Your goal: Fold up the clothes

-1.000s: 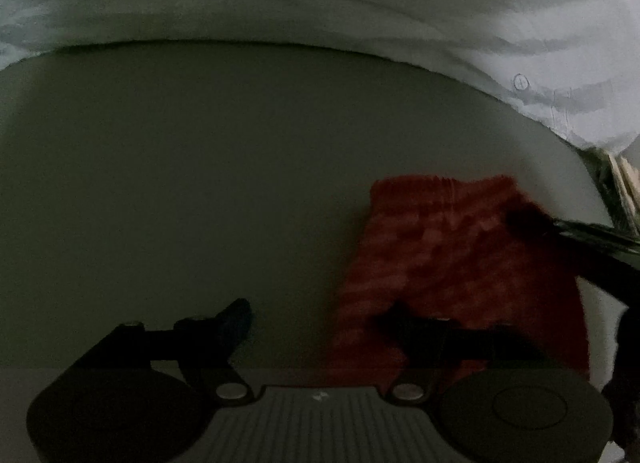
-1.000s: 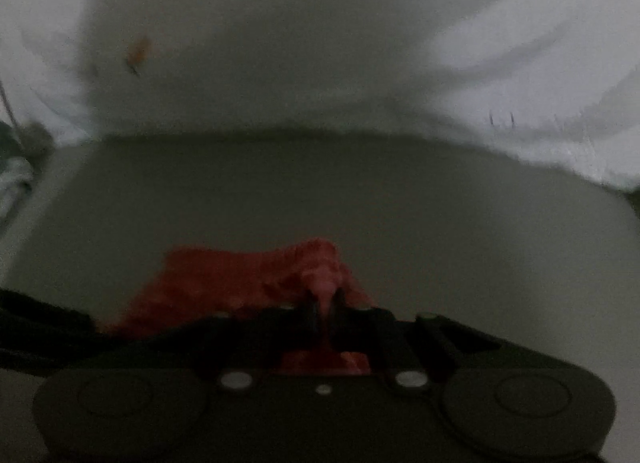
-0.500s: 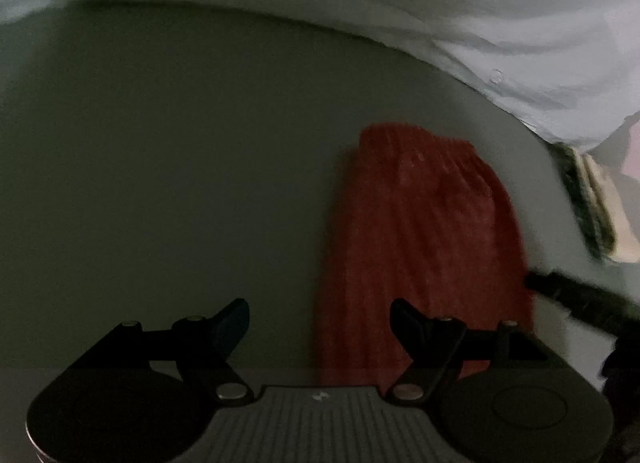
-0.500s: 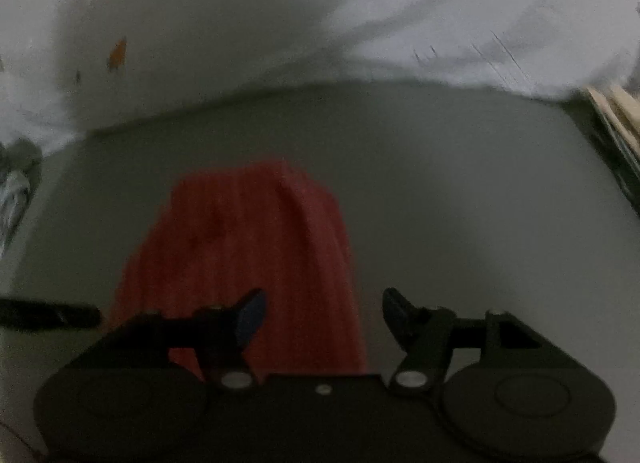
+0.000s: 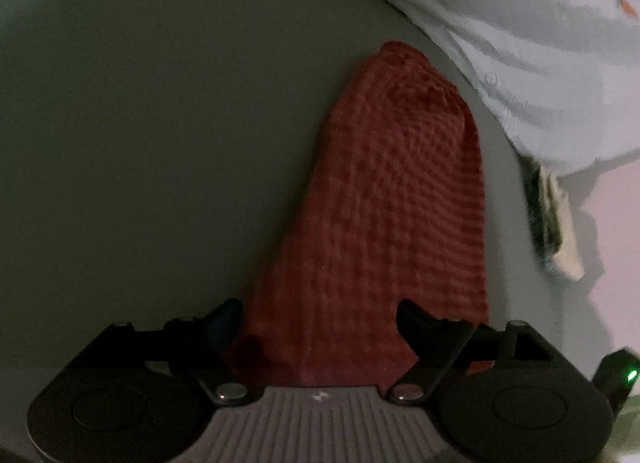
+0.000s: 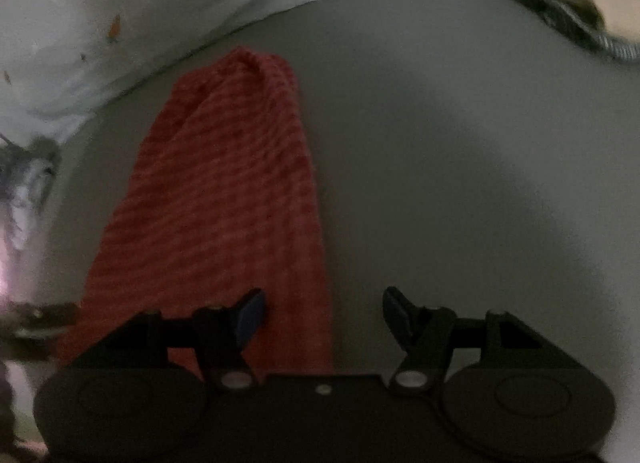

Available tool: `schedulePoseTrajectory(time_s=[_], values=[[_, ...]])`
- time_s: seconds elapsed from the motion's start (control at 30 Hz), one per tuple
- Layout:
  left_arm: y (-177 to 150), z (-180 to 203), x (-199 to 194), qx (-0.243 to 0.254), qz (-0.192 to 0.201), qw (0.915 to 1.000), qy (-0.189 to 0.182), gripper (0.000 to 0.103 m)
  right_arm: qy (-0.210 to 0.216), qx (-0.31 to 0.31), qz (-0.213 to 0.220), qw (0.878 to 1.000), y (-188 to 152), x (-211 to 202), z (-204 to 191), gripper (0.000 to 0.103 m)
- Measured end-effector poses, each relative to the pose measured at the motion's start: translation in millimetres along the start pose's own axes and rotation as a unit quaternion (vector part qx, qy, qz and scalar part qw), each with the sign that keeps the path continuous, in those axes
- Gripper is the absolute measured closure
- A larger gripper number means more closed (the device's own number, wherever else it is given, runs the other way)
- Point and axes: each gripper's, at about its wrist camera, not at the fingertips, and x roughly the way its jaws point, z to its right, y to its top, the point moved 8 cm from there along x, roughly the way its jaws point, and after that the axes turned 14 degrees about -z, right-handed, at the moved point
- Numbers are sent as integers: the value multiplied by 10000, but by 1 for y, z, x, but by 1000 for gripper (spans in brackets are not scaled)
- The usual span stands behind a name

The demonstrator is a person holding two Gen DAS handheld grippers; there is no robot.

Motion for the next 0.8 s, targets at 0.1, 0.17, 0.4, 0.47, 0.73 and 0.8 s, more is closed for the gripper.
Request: schedulePoseTrajectory(time_s=[0.1, 0.17, 0.4, 0.47, 0.73, 0.8], values=[[-22, -3, -1, -174, -29, 9992, -358, 19, 387, 2, -42, 9992, -15, -4, 1, 42], [-33, -3, 0, -277, -2, 9982, -530, 20, 591, -2, -74, 9982, -26, -5, 3, 45], [-50, 9, 12, -259, -50, 9951, -951, 28, 1504, 517, -110, 9872, -43, -4, 16, 56], [-50, 14, 19, -303, -72, 9940, -1052, 28, 1726, 734, -101, 9822, -45, -4, 21, 57], [-32, 12, 27, -1060, 2, 9841, -1425, 92, 2812, 1776, -137, 9429, -27, 7, 28, 78], [-26, 14, 20, -1167, 182, 9795, -1635, 92, 2994, 1789, -19, 9372, -18, 2, 24, 85]])
